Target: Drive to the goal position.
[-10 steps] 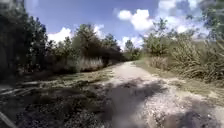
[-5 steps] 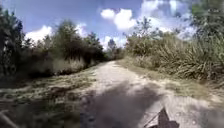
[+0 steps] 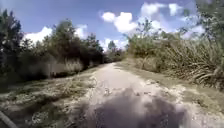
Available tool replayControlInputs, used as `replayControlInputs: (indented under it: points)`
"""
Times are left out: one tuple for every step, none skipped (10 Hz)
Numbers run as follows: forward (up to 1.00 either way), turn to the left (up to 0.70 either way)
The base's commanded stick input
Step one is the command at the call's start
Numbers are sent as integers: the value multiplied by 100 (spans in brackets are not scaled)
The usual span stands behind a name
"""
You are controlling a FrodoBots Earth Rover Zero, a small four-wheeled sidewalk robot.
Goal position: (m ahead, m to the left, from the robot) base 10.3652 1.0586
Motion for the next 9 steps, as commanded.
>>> replayControlInputs:
  points:
    - [85,0]
    - [85,0]
    - [85,0]
    - [85,0]
    - [85,15]
    - [85,34]
    - [85,34]
    - [85,21]
    - [85,6]
